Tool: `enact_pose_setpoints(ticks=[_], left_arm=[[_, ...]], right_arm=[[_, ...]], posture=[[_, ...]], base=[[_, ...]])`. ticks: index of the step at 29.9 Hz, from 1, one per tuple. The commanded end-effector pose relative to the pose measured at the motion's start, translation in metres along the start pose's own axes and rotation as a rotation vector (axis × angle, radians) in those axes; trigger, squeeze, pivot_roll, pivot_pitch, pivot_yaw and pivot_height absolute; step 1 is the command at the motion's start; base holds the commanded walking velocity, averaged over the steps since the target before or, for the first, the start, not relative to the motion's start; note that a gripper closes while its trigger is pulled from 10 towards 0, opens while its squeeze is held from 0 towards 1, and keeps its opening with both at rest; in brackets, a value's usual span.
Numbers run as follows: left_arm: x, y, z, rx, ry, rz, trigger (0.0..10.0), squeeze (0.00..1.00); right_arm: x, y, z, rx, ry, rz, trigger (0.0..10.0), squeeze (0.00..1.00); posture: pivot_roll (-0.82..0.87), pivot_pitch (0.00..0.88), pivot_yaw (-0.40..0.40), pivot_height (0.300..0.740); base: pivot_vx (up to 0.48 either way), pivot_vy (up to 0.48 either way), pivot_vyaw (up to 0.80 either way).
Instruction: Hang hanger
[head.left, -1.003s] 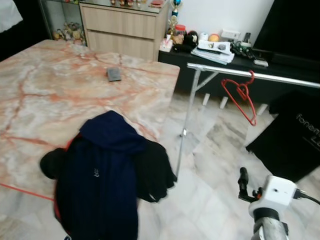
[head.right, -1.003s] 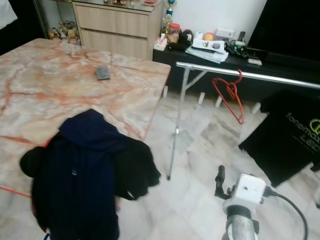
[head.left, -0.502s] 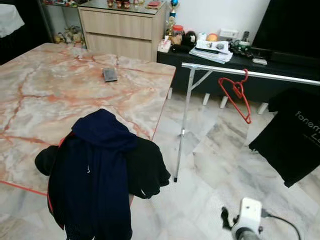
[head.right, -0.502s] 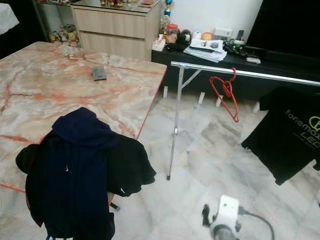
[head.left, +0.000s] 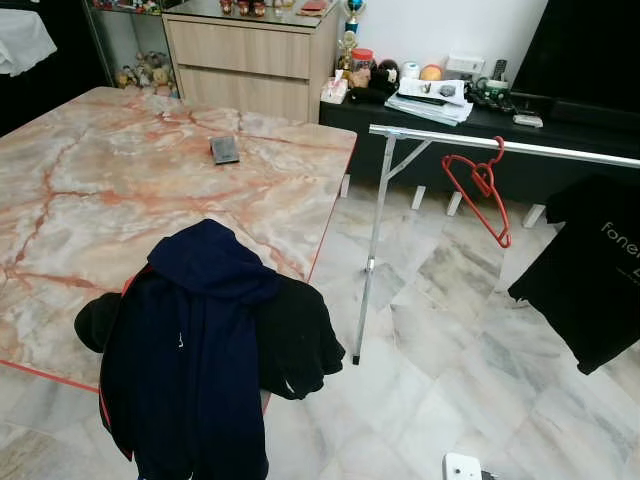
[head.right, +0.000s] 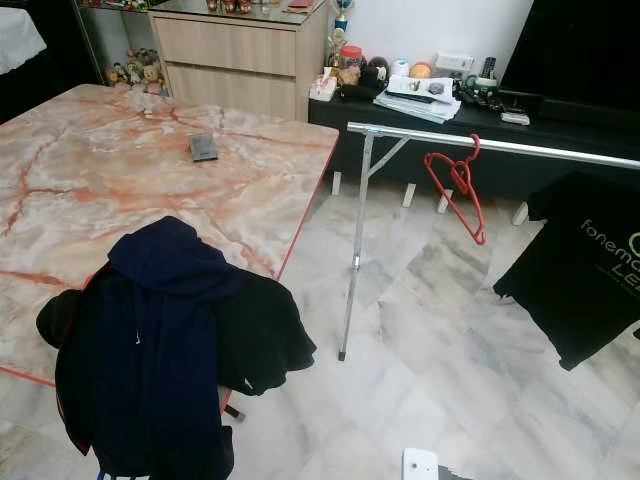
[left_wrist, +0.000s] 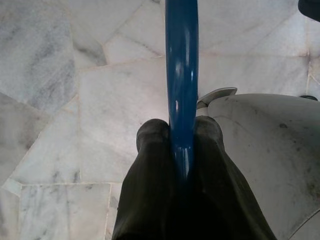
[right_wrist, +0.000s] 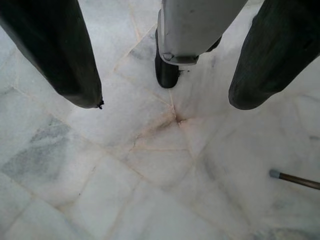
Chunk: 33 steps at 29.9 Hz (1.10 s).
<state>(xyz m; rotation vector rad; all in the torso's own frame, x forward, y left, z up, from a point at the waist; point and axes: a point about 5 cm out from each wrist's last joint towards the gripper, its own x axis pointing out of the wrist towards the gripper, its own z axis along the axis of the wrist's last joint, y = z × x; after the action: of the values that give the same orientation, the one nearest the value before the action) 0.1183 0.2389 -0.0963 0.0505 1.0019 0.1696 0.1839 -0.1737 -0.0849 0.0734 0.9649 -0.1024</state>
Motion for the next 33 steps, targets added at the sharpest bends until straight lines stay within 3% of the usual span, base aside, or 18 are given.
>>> enact_pose_setpoints(ticks=[1,15,28,33], left_arm=[[-0.005,0.002,-0.017,0.019,0.049,-0.019,10.0,0.0],[-0.019,0.02,-0.049,0.025,0.124,0.0,10.0,0.0],[-0.029,0.012,-0.073,0.038,0.185,-0.007,10.0,0.0],[-0.023,0.012,-0.062,0.045,0.161,-0.012,10.0,0.0]], right_arm=[[0.0,0.0,-0.003,-0.007,0.012,0.0,10.0,0.0],[0.0,0.002,-0.009,-0.004,0.042,-0.009,10.0,0.0],[0.0,0.002,-0.009,0.006,0.038,-0.01,10.0,0.0],[-0.001,-0.001,-0.009,0.022,0.032,-0.022,10.0,0.0]], posture=[[-0.04,0.092,-0.031,0.74],[-0.04,0.082,-0.023,0.74],[-0.03,0.077,-0.021,0.74],[-0.04,0.082,-0.021,0.74]], base=[[0.0,-0.39,0.0],[0.0,-0.391,0.0],[0.0,-0.393,0.0],[0.0,-0.394,0.0]])
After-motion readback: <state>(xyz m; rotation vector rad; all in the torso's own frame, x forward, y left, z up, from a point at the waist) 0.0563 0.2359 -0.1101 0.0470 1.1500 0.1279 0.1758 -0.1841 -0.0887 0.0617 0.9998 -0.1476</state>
